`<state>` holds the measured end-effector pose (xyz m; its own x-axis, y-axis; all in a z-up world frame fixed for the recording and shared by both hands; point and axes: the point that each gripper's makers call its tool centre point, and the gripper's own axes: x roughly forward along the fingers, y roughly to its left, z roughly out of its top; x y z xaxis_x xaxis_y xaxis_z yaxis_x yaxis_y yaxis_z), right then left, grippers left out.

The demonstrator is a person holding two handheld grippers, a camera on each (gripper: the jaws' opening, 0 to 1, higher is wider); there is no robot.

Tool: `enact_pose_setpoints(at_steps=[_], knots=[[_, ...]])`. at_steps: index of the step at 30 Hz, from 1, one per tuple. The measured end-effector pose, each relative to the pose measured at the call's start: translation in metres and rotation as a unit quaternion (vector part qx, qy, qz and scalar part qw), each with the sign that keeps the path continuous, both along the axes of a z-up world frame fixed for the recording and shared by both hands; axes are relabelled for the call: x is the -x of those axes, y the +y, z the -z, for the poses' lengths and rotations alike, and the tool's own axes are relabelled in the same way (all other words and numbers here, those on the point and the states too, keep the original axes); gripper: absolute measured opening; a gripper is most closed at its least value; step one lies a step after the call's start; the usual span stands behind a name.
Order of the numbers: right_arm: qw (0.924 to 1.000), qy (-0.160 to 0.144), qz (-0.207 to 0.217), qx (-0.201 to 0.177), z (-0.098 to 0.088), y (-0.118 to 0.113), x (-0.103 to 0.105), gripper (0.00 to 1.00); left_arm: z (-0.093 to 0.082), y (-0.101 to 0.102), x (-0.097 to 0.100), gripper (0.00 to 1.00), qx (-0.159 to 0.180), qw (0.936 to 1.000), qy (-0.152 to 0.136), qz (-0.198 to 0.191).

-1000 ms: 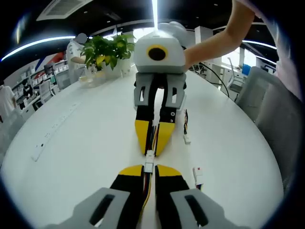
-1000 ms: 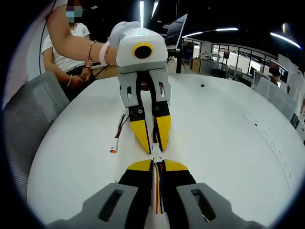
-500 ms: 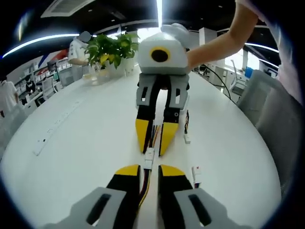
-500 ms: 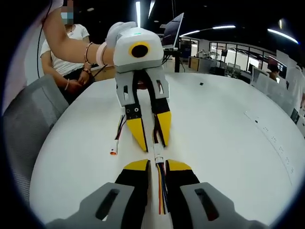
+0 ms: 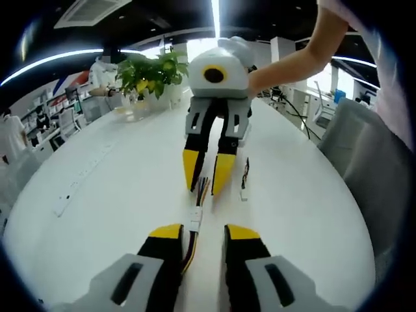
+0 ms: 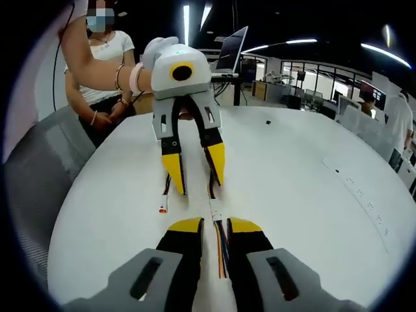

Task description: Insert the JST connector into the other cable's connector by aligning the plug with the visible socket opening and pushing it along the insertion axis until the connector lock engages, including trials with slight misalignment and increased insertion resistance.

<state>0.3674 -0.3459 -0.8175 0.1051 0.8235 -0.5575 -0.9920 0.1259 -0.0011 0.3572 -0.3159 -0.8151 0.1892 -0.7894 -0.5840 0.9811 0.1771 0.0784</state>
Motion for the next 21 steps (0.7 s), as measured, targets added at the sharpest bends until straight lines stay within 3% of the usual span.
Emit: enact_pose_setpoints(at_steps=[12, 21], knots=[[0.9999, 0.001, 0.0, -0.014, -0.009, -0.006, 0.023, 0.09, -0.007, 0.005, 0.008, 0.21, 0.006, 0.9998, -0.007, -0.016], [0.9998, 0.016, 0.001, -0.008, 0.001, -0.011, 0.038, 0.08, -0.005, 0.005, 0.019, 0.21, 0.01, 0.9997, -0.004, -0.024]])
